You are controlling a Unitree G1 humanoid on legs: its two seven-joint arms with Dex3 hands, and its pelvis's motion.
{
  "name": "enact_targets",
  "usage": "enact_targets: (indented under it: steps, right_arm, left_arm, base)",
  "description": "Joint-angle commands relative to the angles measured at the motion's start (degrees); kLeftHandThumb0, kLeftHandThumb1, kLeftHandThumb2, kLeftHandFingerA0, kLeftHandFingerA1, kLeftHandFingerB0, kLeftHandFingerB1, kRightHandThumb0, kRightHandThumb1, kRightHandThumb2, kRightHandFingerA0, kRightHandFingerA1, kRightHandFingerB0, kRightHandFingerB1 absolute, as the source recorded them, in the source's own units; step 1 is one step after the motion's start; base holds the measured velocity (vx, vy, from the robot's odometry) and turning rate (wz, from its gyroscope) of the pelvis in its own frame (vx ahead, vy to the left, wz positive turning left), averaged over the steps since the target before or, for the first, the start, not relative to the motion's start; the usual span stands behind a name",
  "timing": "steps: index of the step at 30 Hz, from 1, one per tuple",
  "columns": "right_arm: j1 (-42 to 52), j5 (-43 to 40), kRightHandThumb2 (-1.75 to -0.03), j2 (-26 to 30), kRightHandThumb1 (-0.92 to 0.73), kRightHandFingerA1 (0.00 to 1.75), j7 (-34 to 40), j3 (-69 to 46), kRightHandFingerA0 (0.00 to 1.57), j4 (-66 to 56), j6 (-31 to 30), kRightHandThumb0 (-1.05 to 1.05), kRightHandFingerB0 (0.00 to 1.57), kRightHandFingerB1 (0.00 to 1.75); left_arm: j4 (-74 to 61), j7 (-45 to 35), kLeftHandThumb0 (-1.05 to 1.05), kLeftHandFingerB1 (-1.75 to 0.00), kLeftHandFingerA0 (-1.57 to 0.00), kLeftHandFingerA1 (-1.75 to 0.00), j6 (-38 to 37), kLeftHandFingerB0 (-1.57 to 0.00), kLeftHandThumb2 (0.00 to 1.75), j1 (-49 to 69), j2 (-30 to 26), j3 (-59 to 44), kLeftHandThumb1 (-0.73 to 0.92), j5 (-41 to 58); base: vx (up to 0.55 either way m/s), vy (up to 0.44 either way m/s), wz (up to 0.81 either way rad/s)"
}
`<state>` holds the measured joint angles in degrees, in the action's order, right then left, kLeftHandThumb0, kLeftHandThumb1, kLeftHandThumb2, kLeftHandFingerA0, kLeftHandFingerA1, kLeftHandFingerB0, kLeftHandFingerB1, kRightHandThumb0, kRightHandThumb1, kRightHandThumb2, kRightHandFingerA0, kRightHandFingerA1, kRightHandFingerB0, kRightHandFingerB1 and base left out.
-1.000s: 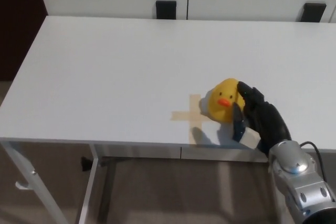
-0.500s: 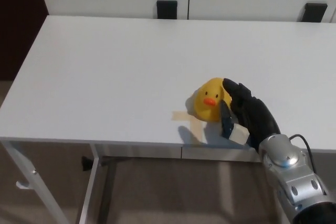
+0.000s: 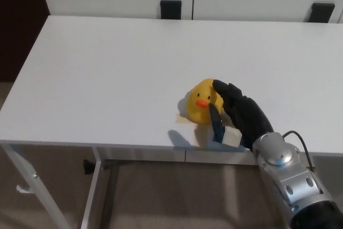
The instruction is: The robot uses its right hand to push the yellow duck toy to the center of the white desk.
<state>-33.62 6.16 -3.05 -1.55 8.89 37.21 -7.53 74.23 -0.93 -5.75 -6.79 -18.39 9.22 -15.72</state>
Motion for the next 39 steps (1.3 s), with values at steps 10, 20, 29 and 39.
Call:
enact_targets:
  steps: [10, 20, 29, 39]
  right_arm:
    - [2.29, 1.02, -1.18, -1.23, -0.78, 0.23, -0.34, 1.21, 0.07, -1.33, -1.32, -0.93, 0.06, 0.09]
    - [4.47, 10.40, -0.76, 4.04, -0.92, 0.00, 13.14, 2.54, 0.00, -2.56, 5.78, -0.95, 0.00, 0.00]
    - [6.32, 17.44, -0.83, 11.54, -0.92, 0.00, 25.45, -0.93, 0.00, -11.95, 9.83, -1.01, 0.00, 0.00]
    - [16.05, 11.43, -1.09, 24.94, -0.84, 0.17, 16.78, -15.33, 0.00, -31.98, 14.91, -1.04, 0.00, 0.03]
  left_arm:
    - [0.02, -0.03, 0.15, -0.88, -1.35, -0.91, -0.16, -1.33, 1.23, 0.37, -0.52, 0.60, -0.42, -0.66]
    - [0.23, -0.14, 0.08, -0.88, -1.35, -0.95, -1.13, -1.36, 1.21, 1.57, -0.67, 0.37, -0.45, -0.37]
    - [0.35, 0.02, 0.09, -0.91, -1.42, -0.92, -0.68, -1.45, 1.16, 2.17, -0.66, 0.11, -0.45, -0.07]
    - [-0.01, 0.57, 0.05, -0.83, -1.40, -0.84, -2.51, -1.35, 1.23, 3.08, -1.97, 2.29, -0.44, -2.32]
  base:
    - [0.00, 0.000, 0.00]
    - [0.00, 0.000, 0.00]
    - [0.00, 0.000, 0.00]
    - [0.00, 0.000, 0.00]
